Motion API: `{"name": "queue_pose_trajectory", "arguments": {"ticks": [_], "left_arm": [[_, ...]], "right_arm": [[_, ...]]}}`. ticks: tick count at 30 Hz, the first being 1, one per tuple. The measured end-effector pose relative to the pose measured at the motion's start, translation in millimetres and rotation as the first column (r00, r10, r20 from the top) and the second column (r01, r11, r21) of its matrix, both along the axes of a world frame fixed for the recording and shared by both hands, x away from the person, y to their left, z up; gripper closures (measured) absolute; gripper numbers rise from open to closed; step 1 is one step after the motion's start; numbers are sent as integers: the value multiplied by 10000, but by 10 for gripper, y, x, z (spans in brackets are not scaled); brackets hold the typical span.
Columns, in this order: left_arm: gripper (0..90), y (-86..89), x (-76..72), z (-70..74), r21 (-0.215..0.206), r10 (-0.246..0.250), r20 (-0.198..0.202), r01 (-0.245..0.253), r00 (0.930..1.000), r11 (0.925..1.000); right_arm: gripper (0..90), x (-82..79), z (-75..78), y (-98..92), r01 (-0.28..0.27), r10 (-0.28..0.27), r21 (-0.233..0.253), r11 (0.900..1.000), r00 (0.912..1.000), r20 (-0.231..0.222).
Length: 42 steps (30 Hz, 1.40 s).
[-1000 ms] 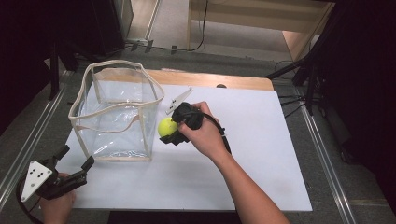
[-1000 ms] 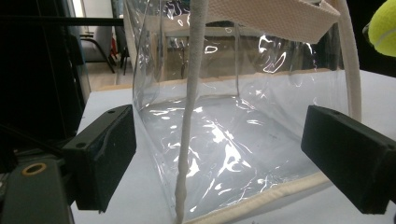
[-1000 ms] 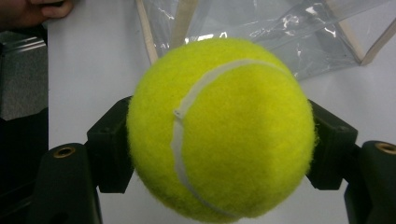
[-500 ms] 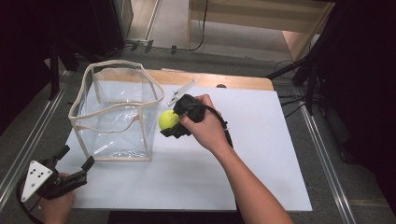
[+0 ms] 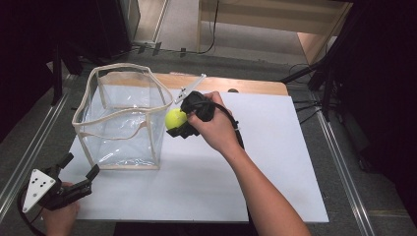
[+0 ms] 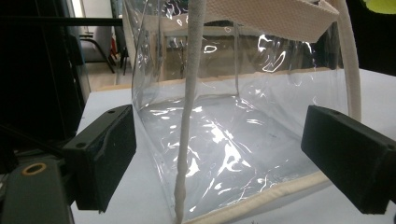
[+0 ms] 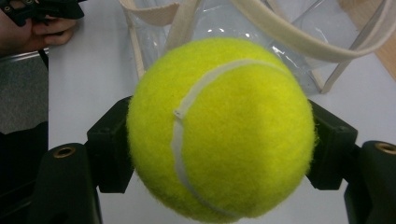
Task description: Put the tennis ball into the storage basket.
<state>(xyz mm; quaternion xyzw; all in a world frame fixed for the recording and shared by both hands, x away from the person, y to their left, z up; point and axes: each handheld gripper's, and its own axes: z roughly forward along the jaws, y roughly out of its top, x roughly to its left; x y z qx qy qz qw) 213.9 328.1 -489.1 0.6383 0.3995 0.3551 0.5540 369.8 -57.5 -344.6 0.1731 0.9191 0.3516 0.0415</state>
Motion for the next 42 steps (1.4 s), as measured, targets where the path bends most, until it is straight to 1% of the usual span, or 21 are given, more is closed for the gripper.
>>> {"name": "queue_pose_trajectory", "arguments": {"ticks": [1,4,5,6,10,19,20,23,24,25,28,29,34,35,36,37,39,42], "left_arm": [[104,0,-2,2,26,18,-35,-18,10000,10000],[104,1,0,0,2,-4,0,4,10000,10000],[104,1,0,1,10,-4,2,4,10000,10000],[104,1,0,0,-1,-1,0,1,10000,10000],[104,-2,-2,1,50,3,-9,-3,10000,10000],[104,-3,0,0,1,-5,-1,5,10000,10000],[105,-2,0,0,1,-8,2,8,10000,10000],[104,-2,0,0,-2,-9,3,9,10000,10000],[104,-3,0,1,-17,0,-1,0,10000,10000],[104,-3,0,1,-16,1,-5,-1,10000,10000],[104,-3,0,0,1,0,-4,0,10000,10000],[104,-3,1,0,0,-8,3,8,10000,10000],[104,-3,0,0,-13,1,-3,-1,10000,10000],[105,-3,1,0,-15,1,3,-1,10000,10000],[104,-4,1,0,-29,-2,1,2,10000,10000],[104,-4,2,-1,-52,-23,28,23,10000,10000],[104,-2,3,-1,-45,-25,25,26,10000,10000],[104,0,3,-1,-49,-45,27,45,10000,10000]], "right_arm": [[239,5,16,4,-2,2,-63,10000,10000,-19],[238,32,46,23,-28,28,-45,10000,10000,95],[238,37,54,33,74,-74,2,10000,9999,112],[238,41,67,38,87,-86,-59,9999,9999,83],[238,79,103,57,62,-63,76,10000,9999,85],[238,153,180,90,146,-149,143,9998,9997,209],[238,156,187,95,188,-190,134,9997,9997,157],[238,181,208,115,148,-150,100,9998,9996,257],[238,184,217,122,166,-167,64,9998,9996,219],[238,195,219,132,106,-110,130,9999,9995,310],[238,210,246,152,130,-131,78,9999,9996,240],[238,218,250,163,154,-158,139,9998,9995,284],[238,265,288,202,119,-124,128,9998,9994,330],[238,270,297,211,185,-188,115,9998,9994,296],[238,283,301,217,120,-124,109,9999,9993,352],[238,286,307,224,161,-164,120,9998,9994,298],[238,305,315,234,152,-157,142,9998,9992,368],[239,328,332,248,181,-186,160,9997,9993,329]]}}
